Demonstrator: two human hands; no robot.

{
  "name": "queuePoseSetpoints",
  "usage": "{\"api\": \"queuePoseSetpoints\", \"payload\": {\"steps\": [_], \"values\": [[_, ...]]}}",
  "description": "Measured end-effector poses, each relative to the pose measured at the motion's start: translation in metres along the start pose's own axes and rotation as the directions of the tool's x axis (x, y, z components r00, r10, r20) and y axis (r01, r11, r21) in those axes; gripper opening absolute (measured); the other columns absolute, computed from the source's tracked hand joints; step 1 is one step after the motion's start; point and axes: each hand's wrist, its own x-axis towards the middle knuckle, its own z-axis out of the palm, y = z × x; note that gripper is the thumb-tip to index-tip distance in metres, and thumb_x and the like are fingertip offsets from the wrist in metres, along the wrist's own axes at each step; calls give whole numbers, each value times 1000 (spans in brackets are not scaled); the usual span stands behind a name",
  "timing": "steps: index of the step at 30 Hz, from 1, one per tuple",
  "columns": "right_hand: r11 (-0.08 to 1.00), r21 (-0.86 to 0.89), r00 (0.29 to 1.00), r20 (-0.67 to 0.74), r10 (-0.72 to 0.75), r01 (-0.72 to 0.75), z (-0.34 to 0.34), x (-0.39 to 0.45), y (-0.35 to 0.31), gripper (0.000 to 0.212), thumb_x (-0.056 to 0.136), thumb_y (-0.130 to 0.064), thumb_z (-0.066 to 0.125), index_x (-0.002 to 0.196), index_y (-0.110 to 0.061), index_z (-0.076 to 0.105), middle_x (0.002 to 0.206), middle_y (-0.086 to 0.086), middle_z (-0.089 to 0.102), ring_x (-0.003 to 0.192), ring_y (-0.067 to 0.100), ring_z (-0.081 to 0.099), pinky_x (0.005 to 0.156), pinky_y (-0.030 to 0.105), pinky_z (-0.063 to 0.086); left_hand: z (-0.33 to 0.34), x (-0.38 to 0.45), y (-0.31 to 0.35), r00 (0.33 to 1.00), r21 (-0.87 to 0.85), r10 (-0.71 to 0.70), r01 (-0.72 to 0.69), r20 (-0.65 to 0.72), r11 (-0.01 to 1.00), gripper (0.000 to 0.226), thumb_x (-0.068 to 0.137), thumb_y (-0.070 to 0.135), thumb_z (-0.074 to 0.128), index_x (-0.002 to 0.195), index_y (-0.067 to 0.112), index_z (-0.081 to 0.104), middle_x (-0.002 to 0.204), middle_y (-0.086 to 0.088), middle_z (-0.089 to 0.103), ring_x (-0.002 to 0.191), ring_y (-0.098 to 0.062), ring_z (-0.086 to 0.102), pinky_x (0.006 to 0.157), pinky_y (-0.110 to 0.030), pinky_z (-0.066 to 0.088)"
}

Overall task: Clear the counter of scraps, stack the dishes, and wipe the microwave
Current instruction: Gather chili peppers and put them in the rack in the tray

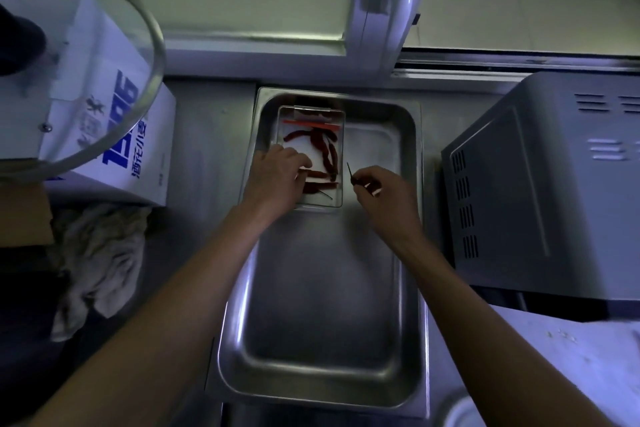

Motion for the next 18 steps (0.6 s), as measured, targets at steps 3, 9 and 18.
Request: {"api": "queuePoseSetpoints", "payload": {"steps": [3, 9, 18], "values": [[998, -35, 998, 13, -56, 57, 11, 14, -10, 16, 91, -9, 67, 104, -16, 73, 97, -4, 70, 86, 9, 63, 80, 26, 55, -7, -11, -9, 999, -31, -29, 28, -33, 999, 21, 88, 18, 69, 108, 20, 71, 110, 0, 69, 110, -25, 56, 88, -42, 39], [974, -131, 983, 49, -178, 183, 39, 49, -35, 20, 90, -7, 65, 105, -17, 73, 101, -2, 72, 89, 11, 64, 80, 27, 55, -23, -27, -26, 997, -66, -42, 38, -61, 997, 19, 88, 14, 68, 106, 15, 70, 111, -1, 68, 110, -27, 56, 86, -44, 43], [905, -345, 959, 216, -182, 249, 74, 74, -46, 16, 91, -7, 58, 100, -13, 70, 99, 3, 69, 92, 22, 60, 76, 39, 53, -28, -36, -40, 998, -73, -52, 54, 28, 996, 24, 92, 17, 59, 113, 11, 68, 115, -7, 67, 110, -30, 55, 88, -48, 45]]}}
